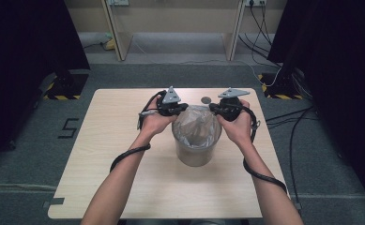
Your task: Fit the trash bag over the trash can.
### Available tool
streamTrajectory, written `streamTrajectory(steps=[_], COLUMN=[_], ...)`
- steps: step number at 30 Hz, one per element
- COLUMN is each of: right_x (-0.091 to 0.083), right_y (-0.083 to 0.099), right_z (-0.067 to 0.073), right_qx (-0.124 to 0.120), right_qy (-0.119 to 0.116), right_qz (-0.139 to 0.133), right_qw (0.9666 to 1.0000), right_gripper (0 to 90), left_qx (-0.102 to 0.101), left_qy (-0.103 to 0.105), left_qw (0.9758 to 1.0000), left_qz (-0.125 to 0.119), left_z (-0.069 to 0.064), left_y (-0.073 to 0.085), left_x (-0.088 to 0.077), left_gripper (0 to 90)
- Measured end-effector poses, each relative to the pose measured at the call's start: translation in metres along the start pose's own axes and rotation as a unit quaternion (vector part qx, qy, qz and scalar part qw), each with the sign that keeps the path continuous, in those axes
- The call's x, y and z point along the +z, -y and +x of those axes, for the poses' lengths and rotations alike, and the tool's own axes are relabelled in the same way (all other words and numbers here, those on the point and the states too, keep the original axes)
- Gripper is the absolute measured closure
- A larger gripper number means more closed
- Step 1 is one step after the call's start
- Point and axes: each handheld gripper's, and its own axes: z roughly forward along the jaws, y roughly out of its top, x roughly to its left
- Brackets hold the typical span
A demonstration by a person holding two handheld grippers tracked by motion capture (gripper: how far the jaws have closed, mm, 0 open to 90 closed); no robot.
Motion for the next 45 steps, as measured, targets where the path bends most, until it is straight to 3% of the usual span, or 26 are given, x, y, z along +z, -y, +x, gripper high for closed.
streamTrajectory(steps=[23, 35, 45], right_x=[0.004, -0.004, -0.013], right_y=[0.003, 0.004, 0.013], right_z=[-0.007, -0.008, -0.012], right_qx=[0.009, -0.007, -0.002], right_qy=[0.004, 0.016, 0.011], right_qz=[0.004, 0.011, 0.014], right_qw=[0.9999, 0.9998, 0.9998], right_gripper=[87.0, 81.8, 82.6], left_qx=[-0.032, -0.022, -0.019], left_qy=[-0.006, -0.017, -0.019], left_qw=[0.9994, 0.9996, 0.9996], left_qz=[-0.007, -0.003, -0.003], left_z=[0.005, 0.002, 0.002], left_y=[0.0, -0.002, -0.003], left_x=[0.008, 0.01, 0.011], left_gripper=[90.0, 90.0, 90.0])
